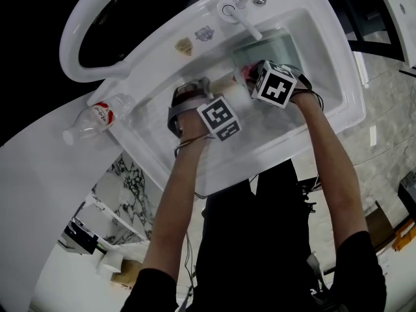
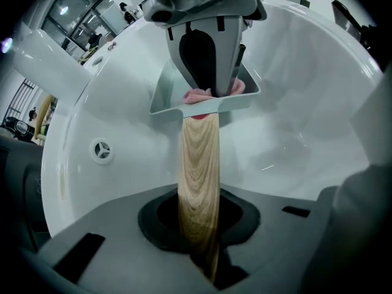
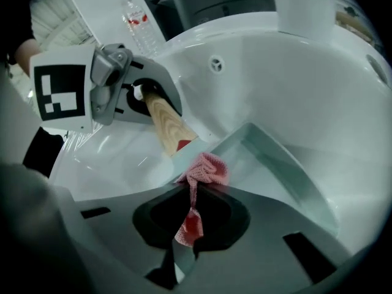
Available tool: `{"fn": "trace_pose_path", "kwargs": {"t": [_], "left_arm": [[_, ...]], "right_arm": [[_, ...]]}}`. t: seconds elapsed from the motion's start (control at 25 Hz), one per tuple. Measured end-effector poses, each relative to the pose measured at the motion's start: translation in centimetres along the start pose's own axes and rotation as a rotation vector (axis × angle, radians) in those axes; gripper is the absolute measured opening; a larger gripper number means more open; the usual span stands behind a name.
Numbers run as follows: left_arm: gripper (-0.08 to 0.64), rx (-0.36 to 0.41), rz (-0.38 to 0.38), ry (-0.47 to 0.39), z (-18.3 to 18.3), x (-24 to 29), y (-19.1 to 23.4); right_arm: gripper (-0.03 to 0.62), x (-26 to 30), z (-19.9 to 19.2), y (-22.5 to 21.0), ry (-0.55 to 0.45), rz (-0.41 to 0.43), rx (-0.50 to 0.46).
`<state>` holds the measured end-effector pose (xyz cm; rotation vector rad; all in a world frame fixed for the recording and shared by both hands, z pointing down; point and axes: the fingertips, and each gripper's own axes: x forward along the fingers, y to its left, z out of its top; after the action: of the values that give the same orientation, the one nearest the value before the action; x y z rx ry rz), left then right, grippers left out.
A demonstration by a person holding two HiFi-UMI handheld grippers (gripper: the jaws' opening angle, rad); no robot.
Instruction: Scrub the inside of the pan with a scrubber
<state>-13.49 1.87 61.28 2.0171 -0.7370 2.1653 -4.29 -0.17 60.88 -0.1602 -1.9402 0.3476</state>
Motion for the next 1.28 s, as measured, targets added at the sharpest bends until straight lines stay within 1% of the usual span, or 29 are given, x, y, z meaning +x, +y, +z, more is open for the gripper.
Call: {"fn": "trace_pose_path", "kwargs": {"t": [0.08, 0.2, 0.28, 0.36, 0.48, 0.6, 0.72, 0.96, 1.04, 1.12, 1.28], "left_arm": [[0.075, -0.003, 0.006, 0.001, 0.0, 0.0, 0.1], [0.075, -0.010, 0.011, 0.007, -0.1, 0.1, 0.1], [0.075, -0.012, 0.009, 0.011, -0.1, 0.1, 0.1], [0.075, -0.016, 0.010, 0.016, -0.1, 0.2, 0.1], [0.075, -0.018, 0.019, 0.019, -0.2, 0.2, 0.2], [0.074, -0.019, 0.020, 0.021, -0.1, 0.2, 0.2], [0.074, -0.021, 0.014, 0.027, -0.2, 0.2, 0.2], [0.074, -0.020, 0.024, 0.029, -0.2, 0.2, 0.2], [0.074, -0.018, 0.024, 0.031, -0.2, 0.2, 0.3], [0.074, -0.015, 0.027, 0.033, -0.2, 0.3, 0.3], [0.071, 0.007, 0.023, 0.026, -0.2, 0.2, 0.2]], "right_arm": [[0.041, 0.2, -0.6, 0.8, 0.041, 0.036, -0.047], [0.041, 0.4, -1.1, 1.7, 0.078, 0.082, -0.072], [0.043, 0.4, -1.3, 2.0, 0.090, 0.094, -0.058], [0.043, 0.5, -1.5, 2.2, 0.088, 0.100, -0.023], [0.043, 0.4, -1.9, 2.1, 0.084, 0.085, 0.012], [0.043, 0.1, -2.9, 1.4, 0.093, 0.040, 0.048], [0.043, -0.4, -4.5, 0.4, 0.114, -0.005, 0.115], [0.044, -2.0, -8.9, -3.0, 0.201, -0.125, 0.236], [0.044, -2.6, -10.3, -4.1, 0.239, -0.169, 0.257], [0.044, -3.1, -11.5, -5.2, 0.278, -0.226, 0.240], [0.044, -3.4, -12.0, -5.9, 0.324, -0.317, 0.129]]}}
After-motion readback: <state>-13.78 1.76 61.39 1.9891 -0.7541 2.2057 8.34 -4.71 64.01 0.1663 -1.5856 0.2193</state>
